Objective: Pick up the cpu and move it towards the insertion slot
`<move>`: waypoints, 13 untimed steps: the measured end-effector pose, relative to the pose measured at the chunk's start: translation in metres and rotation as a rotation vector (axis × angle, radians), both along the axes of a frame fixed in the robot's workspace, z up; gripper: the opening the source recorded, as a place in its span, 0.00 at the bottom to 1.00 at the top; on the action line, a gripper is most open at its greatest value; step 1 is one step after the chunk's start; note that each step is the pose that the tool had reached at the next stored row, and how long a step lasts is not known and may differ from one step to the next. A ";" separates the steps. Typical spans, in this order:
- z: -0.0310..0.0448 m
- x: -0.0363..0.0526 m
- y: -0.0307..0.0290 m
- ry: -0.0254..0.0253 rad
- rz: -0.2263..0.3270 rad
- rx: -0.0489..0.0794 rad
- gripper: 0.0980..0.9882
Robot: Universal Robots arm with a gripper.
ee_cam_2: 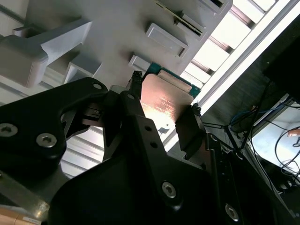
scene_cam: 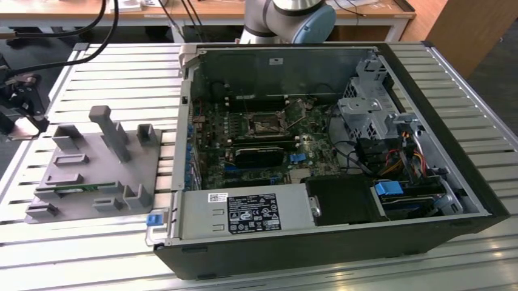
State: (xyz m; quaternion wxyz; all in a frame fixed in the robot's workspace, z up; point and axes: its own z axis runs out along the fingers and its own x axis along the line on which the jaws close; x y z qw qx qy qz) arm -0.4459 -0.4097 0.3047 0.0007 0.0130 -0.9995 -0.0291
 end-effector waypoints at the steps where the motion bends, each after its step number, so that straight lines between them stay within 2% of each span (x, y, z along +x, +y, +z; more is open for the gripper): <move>1: 0.0010 0.0000 0.0000 0.0000 0.000 0.000 0.50; 4: 0.0039 0.0000 0.0000 0.0000 0.000 0.000 0.50; 13: 0.0212 0.0000 0.0000 -0.0001 0.000 0.000 0.50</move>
